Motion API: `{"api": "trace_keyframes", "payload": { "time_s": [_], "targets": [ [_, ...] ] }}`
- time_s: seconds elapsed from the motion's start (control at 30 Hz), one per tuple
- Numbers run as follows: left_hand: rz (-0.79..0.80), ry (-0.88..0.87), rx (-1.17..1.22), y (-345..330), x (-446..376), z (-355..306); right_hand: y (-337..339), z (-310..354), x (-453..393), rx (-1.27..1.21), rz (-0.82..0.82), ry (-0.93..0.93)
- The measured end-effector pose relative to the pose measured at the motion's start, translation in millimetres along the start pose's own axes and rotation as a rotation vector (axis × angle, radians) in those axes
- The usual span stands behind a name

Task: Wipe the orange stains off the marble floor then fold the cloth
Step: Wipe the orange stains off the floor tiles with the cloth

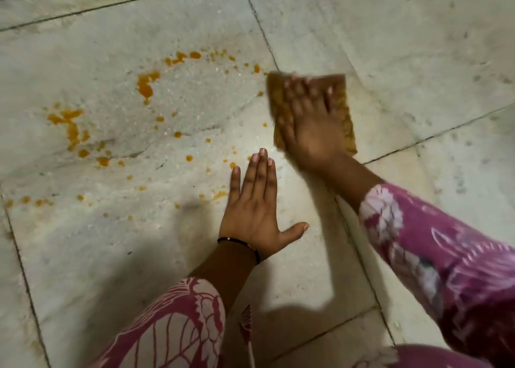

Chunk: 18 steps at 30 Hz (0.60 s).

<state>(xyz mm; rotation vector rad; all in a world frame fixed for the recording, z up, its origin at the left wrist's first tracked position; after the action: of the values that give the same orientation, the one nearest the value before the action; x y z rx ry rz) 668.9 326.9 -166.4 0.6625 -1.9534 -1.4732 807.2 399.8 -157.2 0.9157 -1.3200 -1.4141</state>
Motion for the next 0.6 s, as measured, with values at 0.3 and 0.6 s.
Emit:
{"api": "trace_keyframes", "payload": {
  "time_s": [0.3,0.6],
  "targets": [
    [-0.004,0.020,0.019,0.0,0.0,2.1,12.6,-110.2,40.5,0.040,-0.004,-0.412],
    [0.001,0.026,0.032,1.3,0.7,1.2,-4.8,-10.6,86.9,0.048,0.039,-0.066]
  ]
}}
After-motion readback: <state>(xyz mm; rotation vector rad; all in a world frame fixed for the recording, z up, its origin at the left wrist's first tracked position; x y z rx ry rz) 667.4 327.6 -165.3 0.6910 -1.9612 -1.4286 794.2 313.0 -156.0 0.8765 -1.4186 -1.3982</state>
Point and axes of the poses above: each hand's wrist, its own x-axis away from the middle knuckle, its own y-axis out of the back of the hand, z = x × y, the point moved 10 cm from there along -x, towards the middle knuckle, and after that the axes turned 2 degrees about -x, right-handed, at the moved point
